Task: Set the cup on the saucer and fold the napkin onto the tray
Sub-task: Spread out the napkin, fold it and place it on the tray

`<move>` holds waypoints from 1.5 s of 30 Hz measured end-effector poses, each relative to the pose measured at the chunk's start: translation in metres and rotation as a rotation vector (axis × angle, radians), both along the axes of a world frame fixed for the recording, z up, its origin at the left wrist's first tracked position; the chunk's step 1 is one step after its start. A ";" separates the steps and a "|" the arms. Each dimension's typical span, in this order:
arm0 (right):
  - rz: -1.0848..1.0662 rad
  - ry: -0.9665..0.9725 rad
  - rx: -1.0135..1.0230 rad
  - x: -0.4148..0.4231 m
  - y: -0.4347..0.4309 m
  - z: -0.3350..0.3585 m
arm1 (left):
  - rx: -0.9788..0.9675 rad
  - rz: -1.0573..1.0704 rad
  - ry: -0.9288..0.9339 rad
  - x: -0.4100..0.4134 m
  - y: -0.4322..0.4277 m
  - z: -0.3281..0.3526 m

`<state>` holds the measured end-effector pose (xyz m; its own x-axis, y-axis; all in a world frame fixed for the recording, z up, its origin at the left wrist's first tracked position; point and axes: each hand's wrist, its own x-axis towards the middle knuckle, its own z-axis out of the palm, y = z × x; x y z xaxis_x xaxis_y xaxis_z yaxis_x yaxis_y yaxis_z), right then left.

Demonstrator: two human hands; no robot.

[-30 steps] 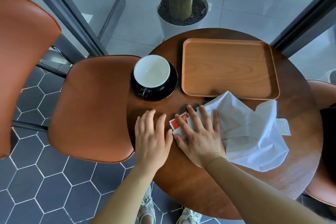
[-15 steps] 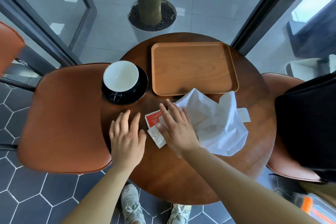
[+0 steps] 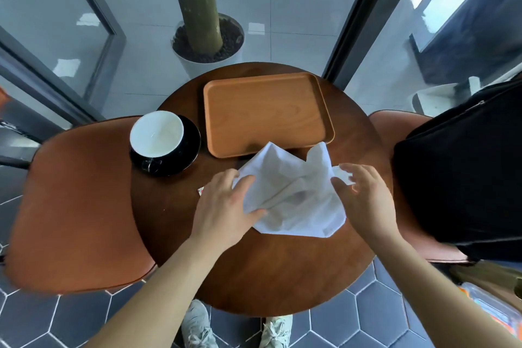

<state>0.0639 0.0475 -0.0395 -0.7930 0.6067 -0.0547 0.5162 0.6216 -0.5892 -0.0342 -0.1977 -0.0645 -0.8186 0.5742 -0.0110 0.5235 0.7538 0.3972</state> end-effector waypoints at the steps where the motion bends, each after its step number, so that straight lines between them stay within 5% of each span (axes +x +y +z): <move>1: -0.009 -0.062 -0.031 -0.004 0.005 -0.002 | -0.063 -0.019 0.026 0.000 0.004 -0.002; 5: 0.051 -0.292 -0.114 -0.020 0.009 -0.013 | -0.206 -0.083 0.143 0.000 0.007 -0.011; 9: 0.014 -0.234 -0.105 -0.020 0.010 -0.017 | -0.119 -0.127 0.211 0.001 0.004 -0.018; 14: -0.141 -0.015 -0.200 0.005 0.019 -0.008 | 0.237 0.267 -0.124 -0.004 0.005 -0.008; 17: -0.156 -0.115 -0.238 0.017 0.028 -0.006 | 0.548 0.570 -0.343 -0.011 0.003 0.004; 20: -0.086 -0.331 -0.213 0.017 0.034 -0.006 | 0.671 0.625 -0.397 -0.015 0.002 0.017; 22: -0.021 -0.291 0.025 0.014 0.030 -0.006 | 0.668 0.596 -0.409 -0.014 0.006 0.023; 25: 0.151 0.109 0.350 0.004 0.007 0.004 | 0.647 0.579 -0.377 -0.013 0.013 0.031; 27: 0.255 0.177 0.283 -0.004 -0.015 0.010 | 0.669 0.589 -0.383 -0.013 0.018 0.035; 32: 0.277 -0.044 0.193 -0.025 -0.061 0.012 | 0.717 0.564 -0.408 -0.004 0.033 0.053; 39: 0.155 0.364 0.146 -0.038 -0.041 0.036 | 0.761 0.516 -0.521 0.000 0.026 0.078; 42: 0.229 0.515 0.130 -0.028 -0.018 0.056 | 0.627 0.369 -0.611 -0.002 0.012 0.084; 45: 0.456 0.561 0.096 -0.024 0.001 0.073 | 0.314 0.097 -0.349 -0.010 0.011 0.090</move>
